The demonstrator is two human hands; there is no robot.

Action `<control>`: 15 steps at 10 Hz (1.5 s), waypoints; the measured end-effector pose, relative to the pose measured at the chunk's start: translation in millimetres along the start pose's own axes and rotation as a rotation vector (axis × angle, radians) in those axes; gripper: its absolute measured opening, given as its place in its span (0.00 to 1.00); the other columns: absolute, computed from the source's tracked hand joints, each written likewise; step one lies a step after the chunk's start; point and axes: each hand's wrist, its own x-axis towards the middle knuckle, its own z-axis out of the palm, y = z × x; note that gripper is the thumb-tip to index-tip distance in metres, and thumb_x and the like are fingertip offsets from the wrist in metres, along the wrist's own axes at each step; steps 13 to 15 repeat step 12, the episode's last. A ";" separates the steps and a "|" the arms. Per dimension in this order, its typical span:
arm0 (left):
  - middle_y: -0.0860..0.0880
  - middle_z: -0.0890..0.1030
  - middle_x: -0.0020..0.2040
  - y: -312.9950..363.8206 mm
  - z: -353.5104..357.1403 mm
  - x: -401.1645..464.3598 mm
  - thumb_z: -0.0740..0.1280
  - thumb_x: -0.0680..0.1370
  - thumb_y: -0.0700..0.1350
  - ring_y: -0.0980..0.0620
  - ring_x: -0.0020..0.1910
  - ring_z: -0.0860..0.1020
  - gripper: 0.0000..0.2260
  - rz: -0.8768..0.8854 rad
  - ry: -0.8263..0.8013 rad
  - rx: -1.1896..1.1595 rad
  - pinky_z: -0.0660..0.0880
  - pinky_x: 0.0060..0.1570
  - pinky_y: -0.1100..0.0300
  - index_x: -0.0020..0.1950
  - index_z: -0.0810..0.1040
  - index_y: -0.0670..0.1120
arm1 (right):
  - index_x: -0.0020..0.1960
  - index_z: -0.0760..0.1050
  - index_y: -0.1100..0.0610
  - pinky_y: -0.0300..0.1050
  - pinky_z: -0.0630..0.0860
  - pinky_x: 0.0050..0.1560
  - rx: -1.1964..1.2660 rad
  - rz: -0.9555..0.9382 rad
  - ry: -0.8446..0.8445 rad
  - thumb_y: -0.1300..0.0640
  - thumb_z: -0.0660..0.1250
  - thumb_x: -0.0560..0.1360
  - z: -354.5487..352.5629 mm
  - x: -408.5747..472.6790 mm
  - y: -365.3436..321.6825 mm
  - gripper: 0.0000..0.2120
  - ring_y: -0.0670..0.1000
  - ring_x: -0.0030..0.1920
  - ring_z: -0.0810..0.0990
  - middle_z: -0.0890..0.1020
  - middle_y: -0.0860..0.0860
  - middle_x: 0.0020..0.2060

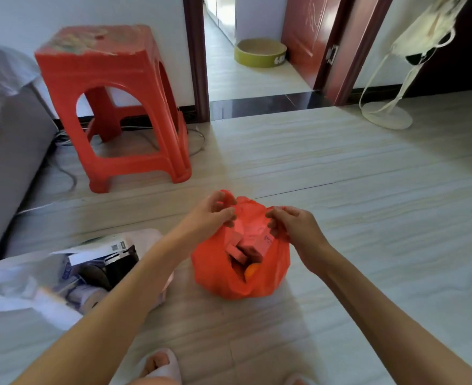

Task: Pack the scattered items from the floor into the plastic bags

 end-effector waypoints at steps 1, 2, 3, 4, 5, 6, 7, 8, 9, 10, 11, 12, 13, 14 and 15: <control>0.46 0.73 0.33 2.6 -9.7 18.1 0.56 0.79 0.33 0.63 0.22 0.73 0.11 0.011 0.143 -0.023 0.65 0.22 0.75 0.41 0.72 0.43 | 0.36 0.76 0.58 0.34 0.71 0.30 -0.099 -0.039 0.046 0.64 0.58 0.77 7.3 25.9 -10.8 0.13 0.43 0.26 0.74 0.75 0.52 0.29; 0.47 0.75 0.36 18.5 -28.3 44.2 0.55 0.79 0.33 0.55 0.31 0.74 0.09 -0.003 0.218 -0.012 0.68 0.23 0.75 0.48 0.74 0.40 | 0.34 0.74 0.56 0.36 0.69 0.32 -0.219 -0.098 0.026 0.64 0.57 0.77 19.0 59.4 -36.8 0.16 0.45 0.30 0.73 0.76 0.51 0.31; 0.47 0.77 0.38 24.0 -43.5 62.3 0.58 0.79 0.33 0.54 0.34 0.76 0.07 0.006 0.247 -0.008 0.72 0.28 0.72 0.51 0.74 0.41 | 0.35 0.74 0.54 0.38 0.70 0.38 -0.265 -0.148 -0.001 0.62 0.55 0.78 32.1 82.9 -53.3 0.16 0.45 0.37 0.73 0.77 0.48 0.35; 0.46 0.79 0.41 24.4 -57.6 70.1 0.61 0.77 0.34 0.53 0.36 0.78 0.05 0.063 0.315 -0.052 0.73 0.32 0.69 0.50 0.75 0.41 | 0.37 0.74 0.53 0.39 0.72 0.41 -0.211 -0.202 0.010 0.59 0.55 0.80 42.0 90.3 -63.1 0.15 0.47 0.39 0.76 0.78 0.49 0.39; 0.45 0.79 0.40 9.8 -61.8 67.4 0.63 0.76 0.34 0.52 0.35 0.78 0.05 0.090 0.314 0.004 0.74 0.33 0.67 0.45 0.75 0.43 | 0.39 0.74 0.56 0.37 0.71 0.36 -0.201 -0.197 0.000 0.60 0.55 0.80 50.0 88.9 -56.2 0.14 0.46 0.33 0.76 0.77 0.49 0.36; 0.44 0.79 0.38 -18.7 -59.1 59.6 0.63 0.75 0.32 0.52 0.32 0.77 0.10 0.057 0.309 0.106 0.74 0.35 0.63 0.39 0.74 0.46 | 0.37 0.74 0.56 0.36 0.69 0.33 -0.267 -0.134 -0.002 0.60 0.57 0.79 57.0 81.9 -32.5 0.14 0.46 0.31 0.73 0.75 0.49 0.32; 0.47 0.79 0.38 -33.4 -61.5 49.9 0.64 0.75 0.33 0.51 0.35 0.78 0.07 0.095 0.362 0.230 0.74 0.36 0.64 0.42 0.76 0.44 | 0.38 0.74 0.56 0.36 0.70 0.34 -0.309 -0.120 -0.006 0.61 0.57 0.78 63.6 75.0 -20.8 0.12 0.46 0.31 0.73 0.75 0.49 0.31; 0.48 0.79 0.42 -49.0 -59.6 33.3 0.65 0.75 0.38 0.50 0.43 0.77 0.03 0.173 0.390 0.436 0.73 0.45 0.58 0.46 0.78 0.42 | 0.43 0.77 0.60 0.39 0.73 0.38 -0.397 -0.132 -0.013 0.61 0.57 0.78 65.4 64.5 -9.9 0.10 0.49 0.34 0.76 0.78 0.52 0.33; 0.47 0.76 0.49 -78.2 -56.3 15.5 0.66 0.75 0.47 0.47 0.51 0.73 0.09 0.171 0.496 0.720 0.70 0.51 0.54 0.51 0.76 0.43 | 0.43 0.77 0.65 0.47 0.74 0.46 -0.619 -0.102 -0.060 0.59 0.59 0.77 59.5 56.6 10.4 0.12 0.55 0.42 0.80 0.82 0.56 0.38; 0.43 0.74 0.59 -118.3 -58.6 0.5 0.66 0.75 0.50 0.42 0.60 0.71 0.21 0.087 0.549 0.842 0.69 0.59 0.48 0.63 0.70 0.42 | 0.39 0.74 0.61 0.45 0.73 0.42 -0.799 -0.038 -0.185 0.55 0.59 0.77 51.5 47.6 24.7 0.12 0.54 0.39 0.79 0.79 0.53 0.35; 0.41 0.62 0.73 -153.3 -59.0 -5.6 0.60 0.78 0.53 0.40 0.73 0.57 0.28 -0.069 0.406 0.907 0.55 0.71 0.43 0.74 0.57 0.45 | 0.38 0.71 0.60 0.45 0.70 0.38 -1.031 -0.025 -0.288 0.53 0.59 0.78 48.3 43.5 40.0 0.14 0.55 0.39 0.76 0.77 0.55 0.34; 0.44 0.51 0.77 -179.2 -58.2 -5.9 0.55 0.80 0.52 0.42 0.76 0.48 0.28 -0.184 0.254 1.001 0.47 0.73 0.45 0.76 0.48 0.49 | 0.41 0.74 0.61 0.45 0.72 0.39 -1.148 -0.094 -0.295 0.49 0.59 0.78 41.9 37.2 19.0 0.16 0.54 0.42 0.78 0.79 0.54 0.37; 0.44 0.51 0.77 -179.2 -58.2 -5.9 0.55 0.80 0.52 0.42 0.76 0.48 0.28 -0.184 0.254 1.001 0.47 0.73 0.45 0.76 0.48 0.49 | 0.41 0.74 0.61 0.45 0.72 0.39 -1.148 -0.094 -0.295 0.49 0.59 0.78 41.9 37.2 19.0 0.16 0.54 0.42 0.78 0.79 0.54 0.37; 0.44 0.51 0.77 -179.2 -58.2 -5.9 0.55 0.80 0.52 0.42 0.76 0.48 0.28 -0.184 0.254 1.001 0.47 0.73 0.45 0.76 0.48 0.49 | 0.41 0.74 0.61 0.45 0.72 0.39 -1.148 -0.094 -0.295 0.49 0.59 0.78 41.9 37.2 19.0 0.16 0.54 0.42 0.78 0.79 0.54 0.37; 0.44 0.51 0.77 -179.2 -58.2 -5.9 0.55 0.80 0.52 0.42 0.76 0.48 0.28 -0.184 0.254 1.001 0.47 0.73 0.45 0.76 0.48 0.49 | 0.41 0.74 0.61 0.45 0.72 0.39 -1.148 -0.094 -0.295 0.49 0.59 0.78 41.9 37.2 19.0 0.16 0.54 0.42 0.78 0.79 0.54 0.37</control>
